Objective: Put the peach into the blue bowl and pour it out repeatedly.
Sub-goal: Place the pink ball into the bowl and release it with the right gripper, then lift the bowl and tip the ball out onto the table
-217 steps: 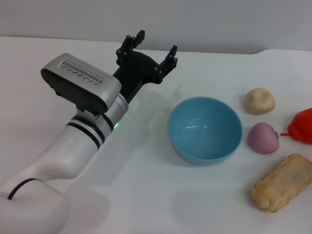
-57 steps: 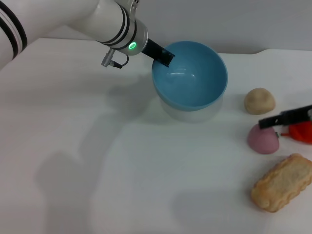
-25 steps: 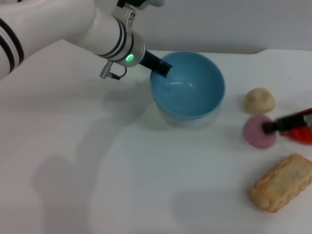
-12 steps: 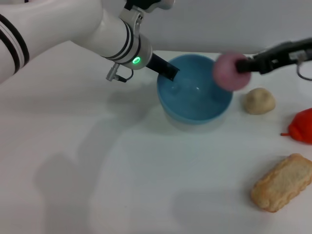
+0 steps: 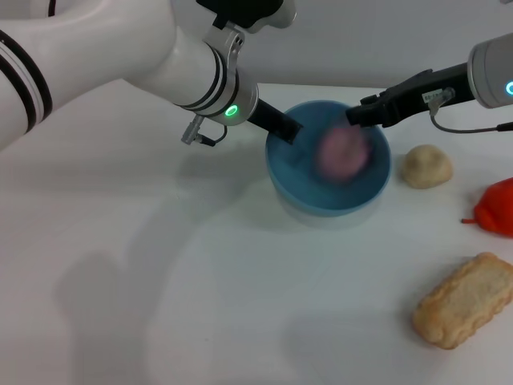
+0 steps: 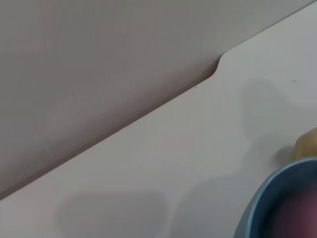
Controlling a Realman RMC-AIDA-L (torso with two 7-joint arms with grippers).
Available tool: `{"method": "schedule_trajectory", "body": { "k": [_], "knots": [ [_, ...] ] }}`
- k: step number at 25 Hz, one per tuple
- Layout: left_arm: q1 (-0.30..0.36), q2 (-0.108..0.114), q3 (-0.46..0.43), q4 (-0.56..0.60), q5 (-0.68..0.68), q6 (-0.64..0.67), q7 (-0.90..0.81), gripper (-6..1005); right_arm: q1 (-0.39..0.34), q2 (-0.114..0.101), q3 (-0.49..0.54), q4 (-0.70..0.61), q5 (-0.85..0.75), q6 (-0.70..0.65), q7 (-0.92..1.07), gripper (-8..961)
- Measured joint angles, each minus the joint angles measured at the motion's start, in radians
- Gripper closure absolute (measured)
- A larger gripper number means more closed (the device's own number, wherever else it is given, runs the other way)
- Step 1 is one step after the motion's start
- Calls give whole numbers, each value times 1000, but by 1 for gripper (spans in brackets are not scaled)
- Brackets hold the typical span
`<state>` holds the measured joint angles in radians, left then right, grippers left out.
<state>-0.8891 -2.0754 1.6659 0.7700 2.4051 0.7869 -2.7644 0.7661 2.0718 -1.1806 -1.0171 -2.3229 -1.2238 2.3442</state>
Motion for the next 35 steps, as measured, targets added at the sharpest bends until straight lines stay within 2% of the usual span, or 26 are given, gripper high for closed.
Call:
{"method": "schedule_trajectory", "body": {
  "k": [1,7,10,12,14,18,24,28,32,35],
  "knots": [
    [1,0,0,0,0,0,0,1001,0,0,0,2,1,2,0,828],
    [3,1,0,-3,0,-12,7,1000,-30,1,5,-10,4,45,-32,606],
    [6,2,0,-3,0,-13,6,1001,-100,3,11,-37,10,181,-134,465],
    [10,2,0,-3,-1,-13,5,1001,-167,8,14,-44,36,314,-224,465],
    [12,1,7,-3,-1,-21,6,1000,-227,12,14,-40,107,427,-319,466],
    [14,2,36,-3,-2,-51,6,1000,-325,11,8,24,386,609,-573,466],
    [3,0,62,5,-1,-79,9,1000,-395,8,19,159,827,732,-969,466],
    [-11,0,78,12,5,-91,10,1000,-422,7,93,268,1202,651,-1276,466],
    [-19,0,95,21,6,-95,10,1000,-420,2,215,482,1519,397,-1589,467],
    [-24,0,109,30,7,-103,11,1000,-424,1,262,596,1633,236,-1734,467]
  ]
}}
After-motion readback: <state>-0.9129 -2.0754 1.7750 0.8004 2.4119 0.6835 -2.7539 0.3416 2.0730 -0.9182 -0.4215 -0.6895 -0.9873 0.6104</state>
